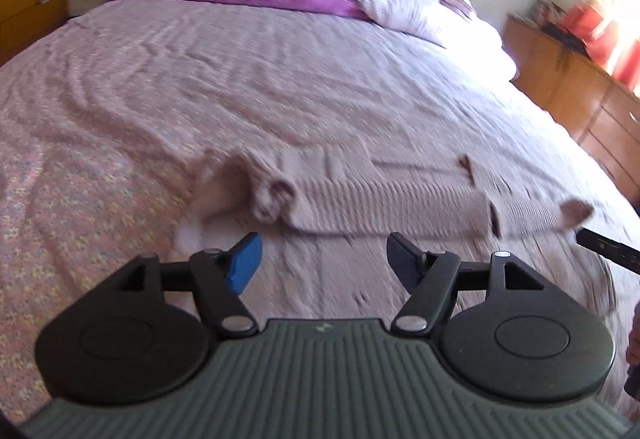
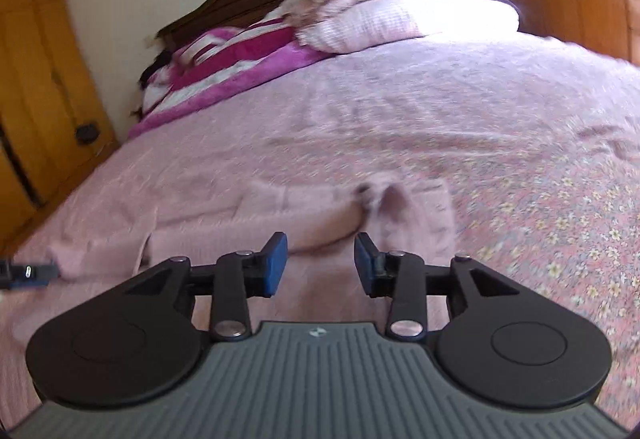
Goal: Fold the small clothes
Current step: 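Lay the hem down over the body and open both tools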
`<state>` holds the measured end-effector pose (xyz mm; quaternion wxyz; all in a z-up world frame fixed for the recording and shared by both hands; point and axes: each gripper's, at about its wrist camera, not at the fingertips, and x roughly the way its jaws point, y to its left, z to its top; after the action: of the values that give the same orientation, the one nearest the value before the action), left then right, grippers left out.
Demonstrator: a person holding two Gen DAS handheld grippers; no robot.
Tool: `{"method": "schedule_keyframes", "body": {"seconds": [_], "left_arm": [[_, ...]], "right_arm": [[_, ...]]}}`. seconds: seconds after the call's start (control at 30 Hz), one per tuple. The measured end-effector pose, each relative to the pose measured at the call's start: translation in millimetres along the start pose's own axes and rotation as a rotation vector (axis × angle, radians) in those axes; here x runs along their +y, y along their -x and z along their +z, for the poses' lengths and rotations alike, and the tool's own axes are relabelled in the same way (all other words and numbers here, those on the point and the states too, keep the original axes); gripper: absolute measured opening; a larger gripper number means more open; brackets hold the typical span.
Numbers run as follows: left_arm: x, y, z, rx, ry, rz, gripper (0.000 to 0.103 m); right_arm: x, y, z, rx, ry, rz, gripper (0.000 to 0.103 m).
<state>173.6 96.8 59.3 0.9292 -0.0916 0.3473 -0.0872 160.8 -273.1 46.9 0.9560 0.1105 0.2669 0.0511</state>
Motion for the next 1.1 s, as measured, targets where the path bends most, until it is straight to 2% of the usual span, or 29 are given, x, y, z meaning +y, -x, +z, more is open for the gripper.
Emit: {"method": "schedule_keyframes", "body": {"seconds": [0.07, 0.13, 0.27, 0.47, 0.63, 0.77, 1.0, 1.1], "left_arm": [[-6, -8, -4, 0.017, -0.033, -0.007, 0.070], [-11, -17, -5, 0.024, -0.061, 0.017, 0.070], [-17, -30, -1, 0.001, -0.118, 0.045, 0.070], [-14, -44, 13, -0.040, -0.149, 0.111, 0.070], [-4, -52, 28, -0.070, -0.093, 0.120, 0.070], [1, -55, 39, -0.072, -0.068, 0.164, 0.070], [9, -41, 36, -0.061, -0.047, 0.155, 0.070], [10, -37, 36, -0.063, -0.053, 0.113, 0.070]], "right_arm": [[15, -5, -7, 0.022, 0.079, 0.008, 0.045], [29, -16, -11, 0.055, 0.147, 0.007, 0.045], [45, -32, -5, 0.069, 0.222, -0.011, 0.045], [48, -55, 13, 0.085, 0.226, -0.024, 0.045], [47, -73, 29, 0.072, 0.218, -0.043, 0.045], [46, -88, 34, 0.077, 0.212, -0.057, 0.045], [43, -74, 32, 0.063, 0.168, -0.036, 0.045], [42, -56, 32, 0.041, 0.146, -0.023, 0.045]]}}
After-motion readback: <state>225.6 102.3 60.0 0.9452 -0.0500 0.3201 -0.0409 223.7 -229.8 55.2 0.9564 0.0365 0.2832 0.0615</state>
